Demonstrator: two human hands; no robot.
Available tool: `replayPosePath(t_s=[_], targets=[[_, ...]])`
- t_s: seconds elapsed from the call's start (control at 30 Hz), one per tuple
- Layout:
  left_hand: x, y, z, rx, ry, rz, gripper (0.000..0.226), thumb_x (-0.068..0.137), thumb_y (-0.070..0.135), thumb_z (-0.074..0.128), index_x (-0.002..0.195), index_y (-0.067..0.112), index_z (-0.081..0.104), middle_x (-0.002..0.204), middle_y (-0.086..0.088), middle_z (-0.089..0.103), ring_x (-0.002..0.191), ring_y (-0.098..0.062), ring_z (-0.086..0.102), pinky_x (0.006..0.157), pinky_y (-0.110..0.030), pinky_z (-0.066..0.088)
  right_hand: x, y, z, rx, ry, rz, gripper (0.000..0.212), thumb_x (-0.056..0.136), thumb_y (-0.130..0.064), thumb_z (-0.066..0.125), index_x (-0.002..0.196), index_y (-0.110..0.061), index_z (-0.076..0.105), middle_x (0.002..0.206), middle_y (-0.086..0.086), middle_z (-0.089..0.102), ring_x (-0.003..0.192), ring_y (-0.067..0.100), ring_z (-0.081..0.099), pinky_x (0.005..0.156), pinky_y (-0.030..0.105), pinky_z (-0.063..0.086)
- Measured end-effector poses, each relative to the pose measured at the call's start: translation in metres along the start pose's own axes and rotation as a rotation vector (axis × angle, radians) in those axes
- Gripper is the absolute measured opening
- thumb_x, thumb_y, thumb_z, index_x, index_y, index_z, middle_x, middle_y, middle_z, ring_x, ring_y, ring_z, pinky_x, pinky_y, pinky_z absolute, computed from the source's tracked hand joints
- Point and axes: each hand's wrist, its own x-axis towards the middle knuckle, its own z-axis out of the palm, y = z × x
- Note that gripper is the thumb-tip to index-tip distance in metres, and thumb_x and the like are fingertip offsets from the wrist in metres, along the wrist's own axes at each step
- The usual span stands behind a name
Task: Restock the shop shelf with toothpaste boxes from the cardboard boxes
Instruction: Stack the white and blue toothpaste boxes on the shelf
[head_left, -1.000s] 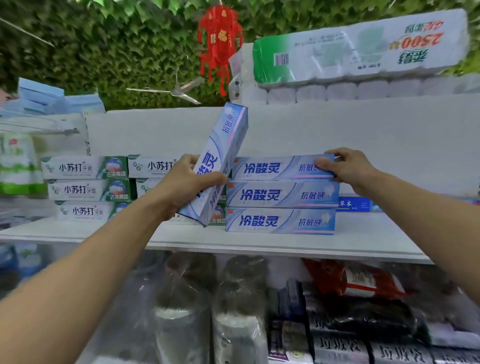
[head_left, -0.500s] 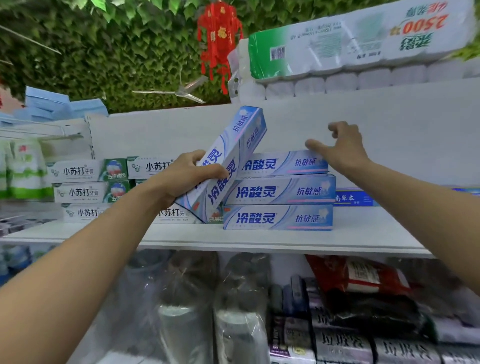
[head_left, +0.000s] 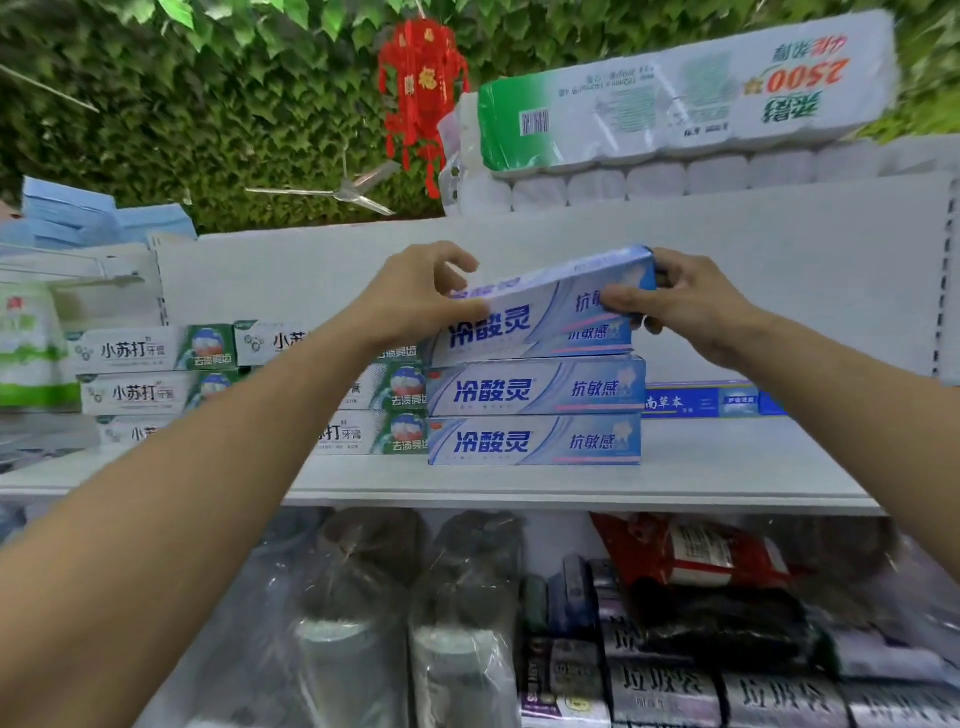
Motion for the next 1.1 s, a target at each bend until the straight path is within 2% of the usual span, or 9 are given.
replayPosePath(t_s=[0.1,0.2,0.3,0.4,0.53,0.67,0.83,0.97,1.1], targets=[[-0.004,-0.02,0.027,0.117,0.136,0.016,0.039,0.083,0.03,0.073,0.12,0.027,0.061,0.123,-0.004,0.053,0.112,-0.019,0.053,0.094,-0.037,0.048,-0.007,0.023,0.007,0.015,0.08,0.125,0.038,0.075,-0.028,0.08,0.103,-0.005,0.065,0.076,0.005,0.065,0.059,0.017,0.054,0.048,0.027,0.039],[-0.007,-0.031,0.045,0.135,0.117,0.008,0.035,0.086,0.024,0.069,0.12,0.028,0.062,0.119,-0.007,0.047,0.111,-0.022,0.05,0.092,-0.034,0.048,-0.009,0.031,0.015,-0.024,0.102,0.209,0.043,0.08,-0.034,0.075,0.108,-0.005,0.061,0.086,0.006,0.062,0.063,0.014,0.054,0.048,0.023,0.039],[-0.003,-0.036,0.051,0.128,0.102,-0.019,0.041,0.087,0.018,0.066,0.126,0.026,0.058,0.121,-0.008,0.044,0.114,-0.026,0.048,0.098,-0.039,0.046,-0.002,0.029,0.021,-0.04,0.101,0.266,0.04,0.083,-0.032,0.073,0.109,-0.009,0.051,0.082,-0.002,0.056,0.064,0.007,0.051,0.046,0.017,0.036],[0.001,-0.037,0.057,0.095,0.084,-0.044,0.043,0.088,0.012,0.063,0.129,0.023,0.056,0.127,-0.009,0.041,0.118,-0.027,0.046,0.098,-0.032,0.044,0.001,0.031,0.028,-0.045,0.095,0.303,0.041,0.085,-0.027,0.072,0.108,-0.008,0.045,0.082,-0.002,0.054,0.066,0.008,0.053,0.051,0.021,0.038],[0.008,-0.034,0.063,0.086,0.079,-0.081,0.043,0.09,0.011,0.06,0.13,0.023,0.053,0.13,-0.009,0.038,0.123,-0.027,0.043,0.095,-0.033,0.047,0.002,0.029,0.031,-0.039,0.107,0.343,0.042,0.084,-0.027,0.073,0.109,-0.007,0.045,0.088,0.002,0.057,0.07,0.011,0.058,0.054,0.024,0.044],[0.011,-0.034,0.066,0.096,0.084,-0.085,0.045,0.089,0.014,0.061,0.132,0.024,0.053,0.131,-0.007,0.038,0.125,-0.025,0.04,0.096,-0.034,0.046,-0.001,0.026,0.029,-0.042,0.1,0.348,0.025,0.088,-0.019,0.068,0.078,-0.014,0.045,0.076,-0.001,0.054,0.064,0.01,0.055,0.053,0.022,0.043],[0.011,-0.033,0.065,0.082,0.074,-0.099,0.046,0.088,0.013,0.063,0.132,0.024,0.053,0.132,-0.007,0.037,0.127,-0.025,0.039,0.098,-0.037,0.047,-0.005,0.028,0.033,-0.048,0.117,0.341,0.026,0.091,-0.01,0.063,0.073,-0.017,0.044,0.074,0.0,0.055,0.063,0.013,0.056,0.063,0.029,0.051],[0.011,-0.031,0.062,0.09,0.045,-0.109,0.047,0.088,0.016,0.064,0.133,0.023,0.053,0.134,-0.009,0.037,0.128,-0.026,0.038,0.102,-0.041,0.046,-0.006,0.031,0.034,-0.101,0.144,0.363,0.015,0.091,-0.014,0.062,0.091,-0.01,0.048,0.096,0.008,0.061,0.082,0.023,0.063,0.079,0.038,0.053],[0.004,-0.028,0.058,0.074,0.037,-0.124,0.05,0.088,0.021,0.065,0.136,0.023,0.052,0.134,-0.011,0.039,0.126,-0.03,0.041,0.101,-0.046,0.046,-0.014,0.032,0.027,-0.249,0.157,0.326,0.034,0.091,-0.023,0.061,0.119,-0.008,0.048,0.119,0.011,0.058,0.097,0.023,0.058,0.08,0.034,0.046]])
